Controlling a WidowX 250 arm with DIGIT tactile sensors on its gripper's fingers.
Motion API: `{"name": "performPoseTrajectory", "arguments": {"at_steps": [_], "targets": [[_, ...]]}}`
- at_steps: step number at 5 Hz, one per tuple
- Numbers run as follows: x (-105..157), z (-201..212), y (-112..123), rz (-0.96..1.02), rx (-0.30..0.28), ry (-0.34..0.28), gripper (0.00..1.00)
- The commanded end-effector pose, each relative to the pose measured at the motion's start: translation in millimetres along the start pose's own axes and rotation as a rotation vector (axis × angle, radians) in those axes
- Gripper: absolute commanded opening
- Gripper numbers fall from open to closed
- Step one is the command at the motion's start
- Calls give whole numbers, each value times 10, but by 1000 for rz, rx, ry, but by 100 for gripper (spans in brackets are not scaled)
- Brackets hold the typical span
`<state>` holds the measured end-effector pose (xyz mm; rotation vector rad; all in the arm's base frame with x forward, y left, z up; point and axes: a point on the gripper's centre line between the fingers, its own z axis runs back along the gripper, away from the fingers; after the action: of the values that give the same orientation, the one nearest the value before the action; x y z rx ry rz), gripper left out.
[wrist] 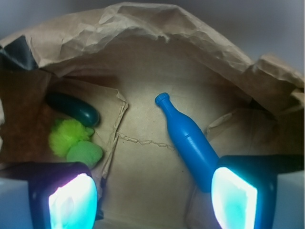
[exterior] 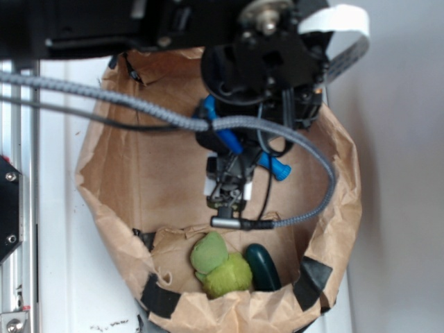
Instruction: Grab the blue bottle.
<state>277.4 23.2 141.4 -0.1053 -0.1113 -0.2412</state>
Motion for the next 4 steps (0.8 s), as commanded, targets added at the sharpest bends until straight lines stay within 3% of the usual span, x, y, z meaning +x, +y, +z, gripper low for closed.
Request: {"name": "performPoseTrajectory", "arguments": {"at_steps": [1, 2, 4], "targets": [[-116, -157, 106, -164, 65, -31, 100], [-77, -316, 226, -190, 84, -10, 100], [161, -475, 326, -173, 67, 29, 100]]}}
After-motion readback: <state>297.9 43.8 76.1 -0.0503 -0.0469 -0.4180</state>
